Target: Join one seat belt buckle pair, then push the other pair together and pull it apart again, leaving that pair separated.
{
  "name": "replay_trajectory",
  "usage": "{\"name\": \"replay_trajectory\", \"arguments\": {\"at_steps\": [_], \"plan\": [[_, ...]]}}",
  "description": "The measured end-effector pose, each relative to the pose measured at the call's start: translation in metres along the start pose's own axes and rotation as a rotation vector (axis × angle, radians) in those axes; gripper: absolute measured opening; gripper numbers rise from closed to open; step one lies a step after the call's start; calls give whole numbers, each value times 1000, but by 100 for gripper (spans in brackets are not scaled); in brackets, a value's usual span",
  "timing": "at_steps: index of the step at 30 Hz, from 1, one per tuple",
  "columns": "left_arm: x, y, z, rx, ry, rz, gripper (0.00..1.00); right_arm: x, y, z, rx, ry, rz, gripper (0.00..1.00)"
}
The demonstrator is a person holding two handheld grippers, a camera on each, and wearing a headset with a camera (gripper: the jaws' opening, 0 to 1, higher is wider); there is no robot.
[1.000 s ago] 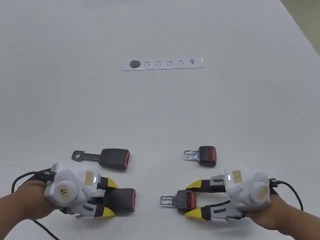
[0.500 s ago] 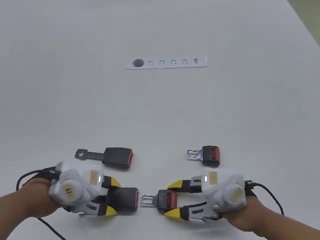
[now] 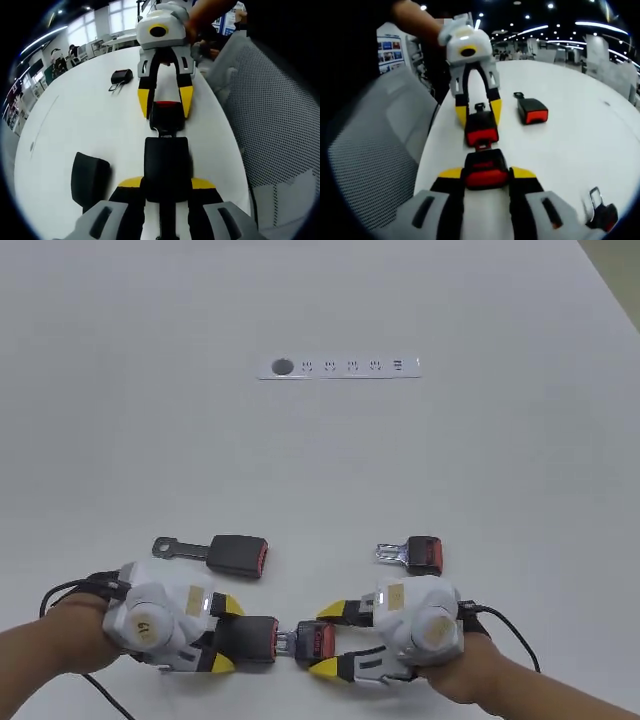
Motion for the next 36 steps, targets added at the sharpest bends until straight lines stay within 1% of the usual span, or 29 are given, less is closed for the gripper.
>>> {"name": "replay_trajectory", "arguments": {"at_steps": [2,7,8,12,17,18,19,20,21,22,24,27,31,34,35,36], "plan": [[0,-1,0,2,3,-8,34,0,-1,-1,12,1,6,34],[0,-2,1,4,9,-26,33,0,-4,-3,24,-6,4,34],[0,-2,1,6,9,-26,33,1,-4,-4,39,-6,13,34],[0,-2,1,1,8,-20,33,0,-3,-3,34,1,1,34],[0,-2,2,2,3,-15,33,1,-6,-4,43,30,-23,34],[0,-2,2,-3,-2,-7,33,2,-7,-6,34,35,-32,34],[0,-4,0,-12,-8,-19,33,6,-11,-14,28,39,-38,34],[0,-4,0,-9,-10,-17,33,5,-14,-16,44,77,-46,34],[-1,-4,1,-16,-12,-3,33,5,-13,-14,54,53,-28,34],[-1,-3,2,-24,-12,-7,33,4,-10,-11,39,56,-46,34],[-2,-3,3,-31,-12,-8,33,3,-9,-10,29,54,-51,34],[-4,-3,3,-25,-9,-14,33,3,-12,-11,50,54,-41,34],[-5,0,4,-27,-5,-13,33,2,-12,-11,53,50,-34,34],[-5,1,5,-23,5,-27,33,1,-12,-11,51,47,-24,34],[-5,2,5,-25,5,-26,33,2,-12,-11,49,46,-22,34],[-5,4,5,-37,5,-19,34,1,-12,-11,48,46,-23,34]]}}
Point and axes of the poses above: the centre of the closed fingertips' face, and the gripper's own axes: z roughly backward along the fingers, x roughly to its left, y roughly out of its underside, the point moved 7 cm from there along z, roughly backward along the fingers, and after that the axes turned 1 degree about y, right-handed, at the moved point
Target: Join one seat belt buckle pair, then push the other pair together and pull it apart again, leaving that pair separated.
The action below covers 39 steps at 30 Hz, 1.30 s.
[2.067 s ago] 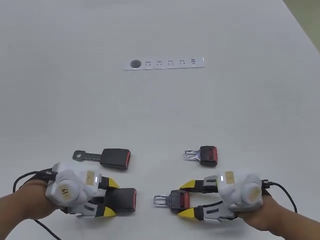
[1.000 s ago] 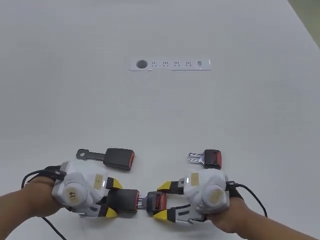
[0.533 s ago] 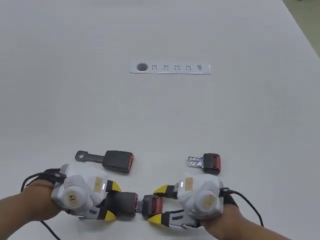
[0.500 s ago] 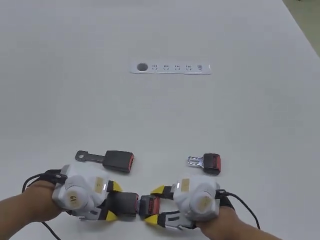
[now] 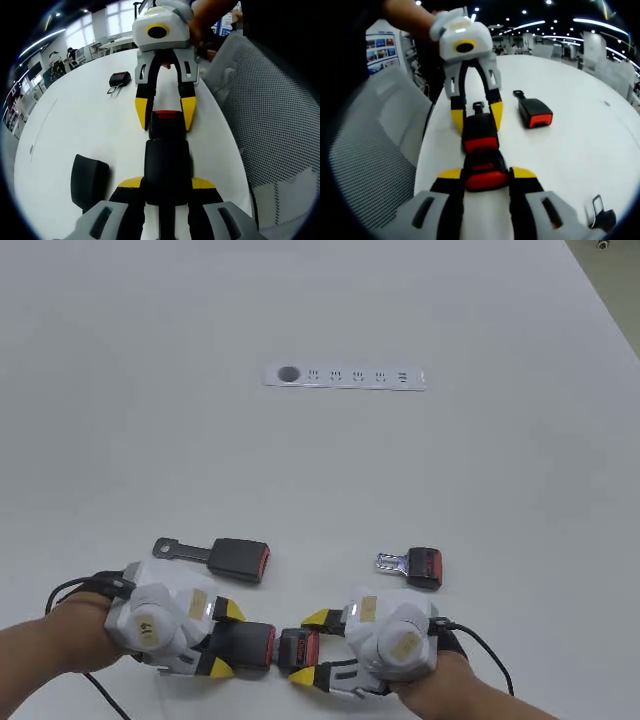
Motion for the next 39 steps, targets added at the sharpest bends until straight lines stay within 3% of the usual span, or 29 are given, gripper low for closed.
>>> {"name": "replay_trajectory", "arguments": {"at_steps": [5,9,23,29,39], "plan": [[-1,3,1,-12,0,1,33,1,1,1,-10,1,10,34],[-2,5,3,-50,-13,32,33,0,2,2,-33,0,-12,34],[1,12,2,-103,-4,56,33,5,5,3,-81,43,47,33],[3,11,0,-113,-4,60,33,7,6,3,-91,64,56,33],[4,7,0,-115,5,47,33,5,7,4,-108,53,31,33]]}}
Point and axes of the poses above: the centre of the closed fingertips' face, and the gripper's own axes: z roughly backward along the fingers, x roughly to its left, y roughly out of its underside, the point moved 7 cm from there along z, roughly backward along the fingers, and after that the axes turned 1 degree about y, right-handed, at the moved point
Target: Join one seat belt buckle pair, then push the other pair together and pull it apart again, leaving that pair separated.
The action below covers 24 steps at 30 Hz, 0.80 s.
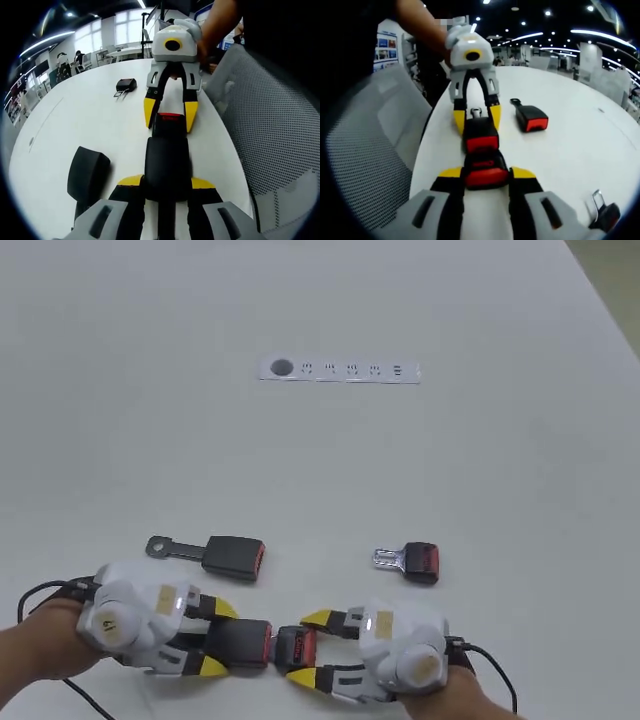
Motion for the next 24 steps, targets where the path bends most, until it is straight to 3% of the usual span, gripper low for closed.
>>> {"name": "replay_trajectory", "arguments": {"at_steps": [13,20,22,23,24], "plan": [[1,-1,-1,-6,-2,14,33,0,0,0,0,-2,-8,33],[-1,-7,-2,29,-7,4,34,0,-6,-1,26,-8,-7,37],[-1,-8,-1,78,-29,8,37,1,-8,-1,58,-5,-34,47],[1,-9,-2,86,-55,4,40,1,-11,-1,42,3,-45,60],[2,-7,1,138,-79,22,45,0,-15,1,22,30,-59,69]]}}
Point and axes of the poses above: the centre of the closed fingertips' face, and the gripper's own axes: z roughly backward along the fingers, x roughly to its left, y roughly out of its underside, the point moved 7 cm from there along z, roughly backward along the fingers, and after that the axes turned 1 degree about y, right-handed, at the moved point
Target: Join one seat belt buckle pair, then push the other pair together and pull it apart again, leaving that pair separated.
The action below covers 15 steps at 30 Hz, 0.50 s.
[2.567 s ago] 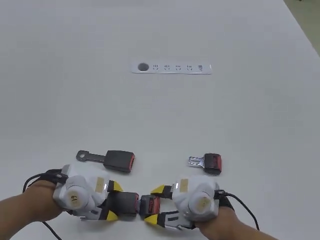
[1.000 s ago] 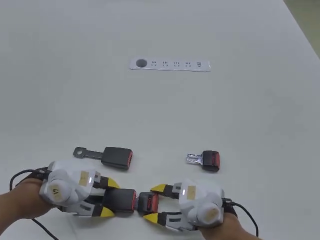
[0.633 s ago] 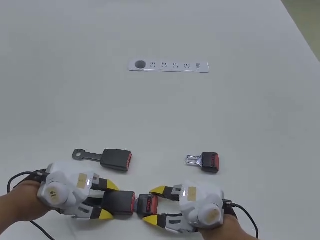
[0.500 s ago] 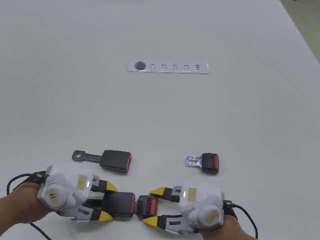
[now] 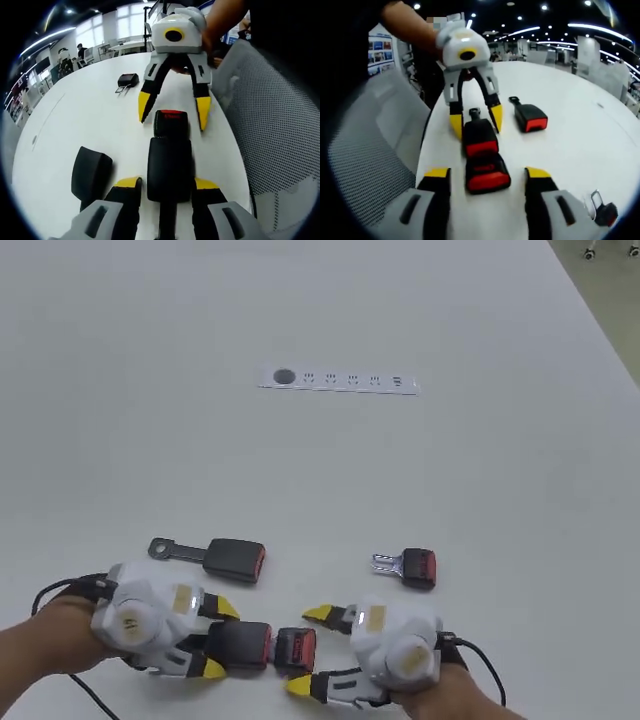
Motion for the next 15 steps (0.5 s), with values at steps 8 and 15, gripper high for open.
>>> {"name": "replay_trajectory", "arguments": {"at_steps": [8,15], "plan": [[12,-19,33,-65,-121,-62,72,-23,-10,37,-41,98,-29,84],[46,-7,60,-84,-197,-9,74,-66,3,80,-48,169,-54,85]]}}
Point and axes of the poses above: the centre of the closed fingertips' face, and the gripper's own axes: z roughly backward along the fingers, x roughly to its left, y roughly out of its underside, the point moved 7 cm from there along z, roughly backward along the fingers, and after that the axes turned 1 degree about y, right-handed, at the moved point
